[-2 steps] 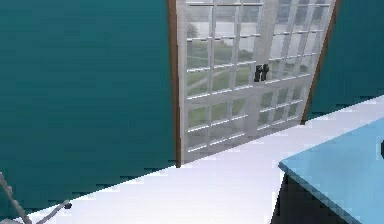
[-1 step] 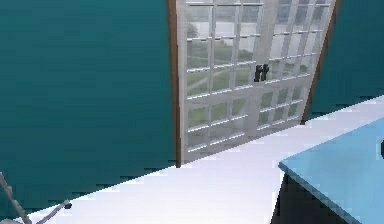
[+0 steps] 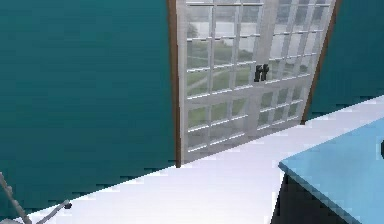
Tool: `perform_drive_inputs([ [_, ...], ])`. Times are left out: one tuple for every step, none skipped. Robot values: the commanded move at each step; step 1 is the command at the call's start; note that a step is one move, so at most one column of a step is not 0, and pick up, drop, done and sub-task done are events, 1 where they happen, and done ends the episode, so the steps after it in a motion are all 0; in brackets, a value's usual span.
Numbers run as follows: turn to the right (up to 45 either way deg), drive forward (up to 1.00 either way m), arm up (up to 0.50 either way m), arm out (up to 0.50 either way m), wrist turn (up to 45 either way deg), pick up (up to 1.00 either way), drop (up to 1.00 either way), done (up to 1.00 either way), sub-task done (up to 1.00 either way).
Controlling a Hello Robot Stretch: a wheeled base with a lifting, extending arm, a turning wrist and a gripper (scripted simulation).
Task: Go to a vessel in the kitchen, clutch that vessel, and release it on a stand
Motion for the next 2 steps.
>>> perform_drive_inputs([
  [0.0,0.0,0.0,0.0,-45.0,0.0,0.0,0.0,0.0],
  [0.0,0.0,0.0,0.0,-27.0,0.0,0.0,0.0,0.0],
])
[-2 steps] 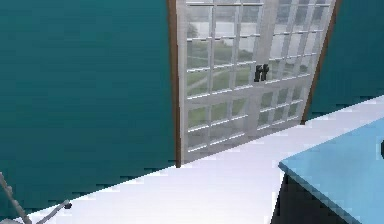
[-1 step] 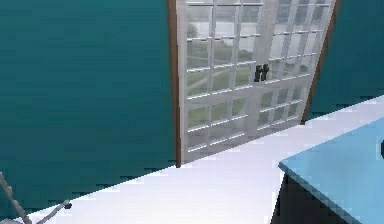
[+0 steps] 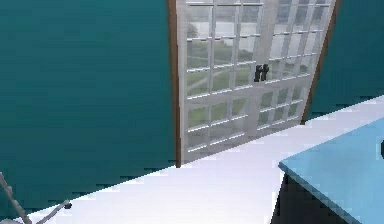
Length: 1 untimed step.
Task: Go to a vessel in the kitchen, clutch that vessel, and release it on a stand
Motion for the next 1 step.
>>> perform_drive_inputs([
  [0.0,0.0,0.0,-0.48,0.0,0.0,0.0,0.0,0.0],
])
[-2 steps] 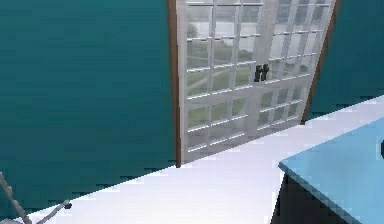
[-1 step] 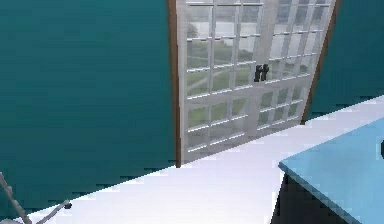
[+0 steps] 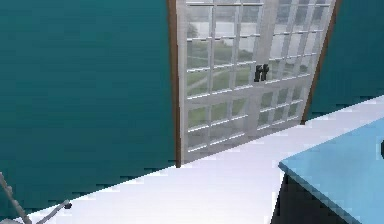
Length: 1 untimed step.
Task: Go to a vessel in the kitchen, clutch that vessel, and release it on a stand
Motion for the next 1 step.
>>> perform_drive_inputs([
  [-15.0,0.0,0.0,0.0,0.0,0.0,0.0,0.0,0.0],
])
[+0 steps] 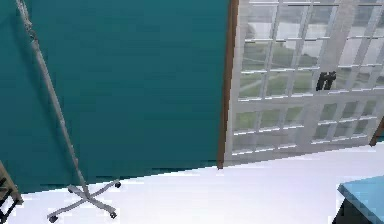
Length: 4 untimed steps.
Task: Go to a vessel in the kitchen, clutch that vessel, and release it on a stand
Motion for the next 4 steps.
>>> perform_drive_inputs([
  [0.0,0.65,0.0,0.0,0.0,0.0,0.0,0.0,0.0],
  [27.0,0.0,0.0,0.0,0.0,0.0,0.0,0.0,0.0],
  [0.0,0.35,0.0,0.0,0.0,0.0,0.0,0.0,0.0],
  [45.0,0.0,0.0,0.0,0.0,0.0,0.0,0.0,0.0],
])
